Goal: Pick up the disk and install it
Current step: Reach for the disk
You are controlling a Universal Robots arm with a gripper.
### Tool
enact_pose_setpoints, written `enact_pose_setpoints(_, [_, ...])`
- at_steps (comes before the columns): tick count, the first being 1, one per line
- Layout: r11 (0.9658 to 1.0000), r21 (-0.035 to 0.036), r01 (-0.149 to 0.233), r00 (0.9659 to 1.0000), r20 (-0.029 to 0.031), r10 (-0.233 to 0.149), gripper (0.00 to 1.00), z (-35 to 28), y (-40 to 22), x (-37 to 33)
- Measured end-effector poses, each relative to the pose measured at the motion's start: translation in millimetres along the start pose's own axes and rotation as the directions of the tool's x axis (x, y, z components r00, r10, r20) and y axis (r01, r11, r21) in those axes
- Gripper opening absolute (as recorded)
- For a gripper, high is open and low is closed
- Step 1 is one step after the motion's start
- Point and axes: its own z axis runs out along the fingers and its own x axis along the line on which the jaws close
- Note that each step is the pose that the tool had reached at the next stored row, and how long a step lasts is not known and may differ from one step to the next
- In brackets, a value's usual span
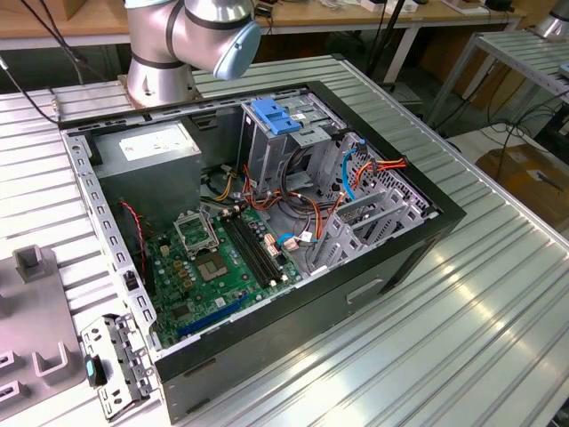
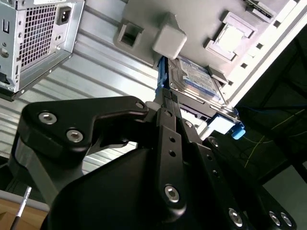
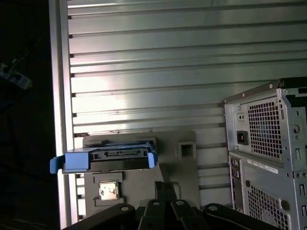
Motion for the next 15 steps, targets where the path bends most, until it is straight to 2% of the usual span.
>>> enact_pose_setpoints(3, [1.0000,0.0000,0.000,1.0000,-0.0001,0.000,0.11,-0.1,1.6,10.0])
enact_pose_setpoints(5, [1.0000,0.0001,0.000,1.0000,-0.0001,0.000,0.11,-0.2,2.3,20.3])
enact_pose_setpoints(15, [1.0000,0.0000,0.000,1.0000,0.0000,0.000,0.11,-0.3,3.4,43.3])
